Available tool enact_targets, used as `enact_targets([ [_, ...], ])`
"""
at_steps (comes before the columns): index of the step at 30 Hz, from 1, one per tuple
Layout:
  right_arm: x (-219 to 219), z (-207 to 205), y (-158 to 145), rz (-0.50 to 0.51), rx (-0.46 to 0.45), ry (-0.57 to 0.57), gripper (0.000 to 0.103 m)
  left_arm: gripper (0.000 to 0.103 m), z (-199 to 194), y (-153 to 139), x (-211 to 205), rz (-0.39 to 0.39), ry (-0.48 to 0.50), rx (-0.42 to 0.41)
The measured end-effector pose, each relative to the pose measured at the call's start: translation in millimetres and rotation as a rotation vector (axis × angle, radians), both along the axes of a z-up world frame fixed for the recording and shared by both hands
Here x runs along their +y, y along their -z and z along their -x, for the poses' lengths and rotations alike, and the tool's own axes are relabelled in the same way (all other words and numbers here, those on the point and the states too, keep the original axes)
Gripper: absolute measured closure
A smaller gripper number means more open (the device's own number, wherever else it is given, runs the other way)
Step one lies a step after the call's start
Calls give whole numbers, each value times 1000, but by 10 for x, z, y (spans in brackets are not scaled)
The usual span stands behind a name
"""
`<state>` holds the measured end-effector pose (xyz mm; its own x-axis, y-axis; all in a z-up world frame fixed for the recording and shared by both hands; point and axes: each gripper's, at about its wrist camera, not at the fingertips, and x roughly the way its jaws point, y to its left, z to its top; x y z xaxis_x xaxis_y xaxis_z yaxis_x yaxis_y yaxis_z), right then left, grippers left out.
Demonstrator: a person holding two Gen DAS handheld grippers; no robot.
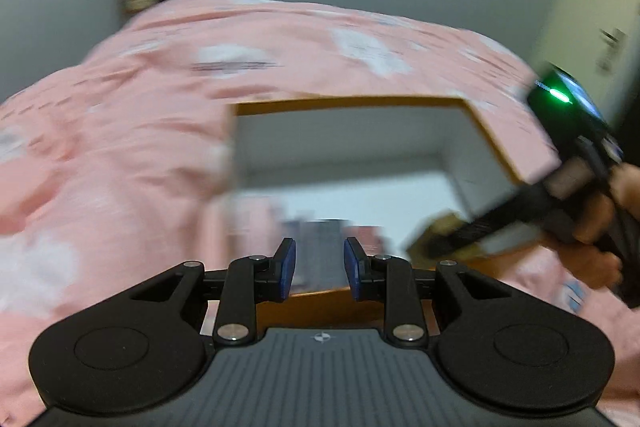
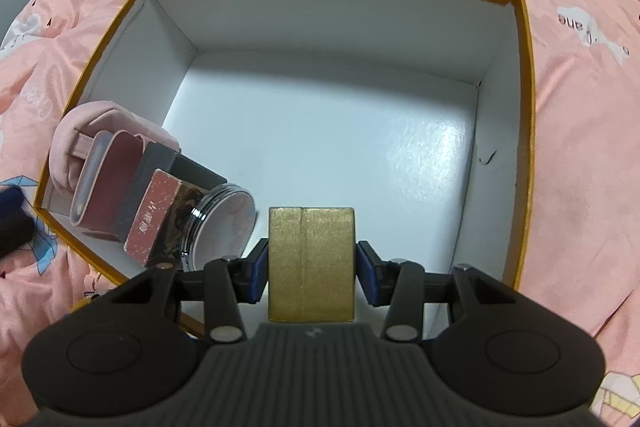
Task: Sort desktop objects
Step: 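Lower the compact and gold box into the orange box and open both tools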
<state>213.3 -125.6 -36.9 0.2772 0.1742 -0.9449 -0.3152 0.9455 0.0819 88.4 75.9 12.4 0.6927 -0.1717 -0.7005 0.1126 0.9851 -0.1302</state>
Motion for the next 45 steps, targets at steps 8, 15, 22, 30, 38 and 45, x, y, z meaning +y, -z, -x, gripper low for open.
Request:
enact_targets([
  [8,23,-134,82,-84,58,130,56,72,-29,19,262,38,-103,-2],
  [15,10,-194,114,-178,131,165,48,72,2,105,266,42,-96,12],
  [22,-57,-205,-114,-200,74,124,58,72,-1,79,450,99,-175,-24],
  [30,-34,-318,-7,-58,18,139,79,73,-104,289,865,317,-333,93],
  [38,74,-332,198,-75,86,113,101,76,-184,490,911,438,-292,175],
  [45,170,-337,209,-75,53,33,101,77,-208,529,848,434,-269,193],
])
